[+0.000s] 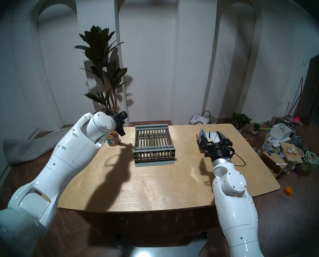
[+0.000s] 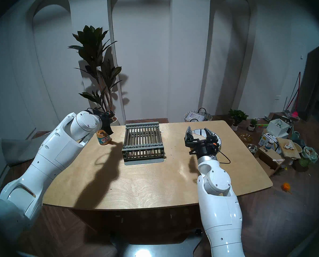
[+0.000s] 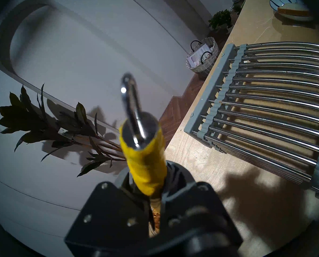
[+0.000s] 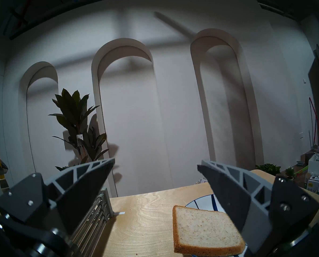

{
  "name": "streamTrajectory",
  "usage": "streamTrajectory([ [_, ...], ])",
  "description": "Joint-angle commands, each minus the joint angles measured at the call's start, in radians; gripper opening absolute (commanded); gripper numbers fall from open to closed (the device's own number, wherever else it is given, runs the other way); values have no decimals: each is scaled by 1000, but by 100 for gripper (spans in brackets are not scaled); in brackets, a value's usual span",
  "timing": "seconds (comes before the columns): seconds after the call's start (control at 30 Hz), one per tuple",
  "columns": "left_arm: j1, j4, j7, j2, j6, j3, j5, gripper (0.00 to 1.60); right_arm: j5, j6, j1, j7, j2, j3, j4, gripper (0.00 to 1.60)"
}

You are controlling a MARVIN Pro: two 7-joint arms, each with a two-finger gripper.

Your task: Spread peanut butter over the slice of bread with the knife

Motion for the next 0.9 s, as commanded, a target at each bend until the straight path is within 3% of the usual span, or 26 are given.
streamTrajectory([
  [0.0,-37,-31,3,2,3,-15,4,0,2,-11,9,1,-3,-1,-21,160],
  [0.2,-34,-25,-2,-4,4,-16,-2,0,2,-10,10,1,-4,-2,-21,160],
  [0.57,-12,-75,-89,-21,16,-66,-114,0,4,-8,10,-1,-1,5,-21,160],
  [0.87,2,-133,-61,-7,40,-59,-86,0,16,-8,4,7,2,15,-26,160],
])
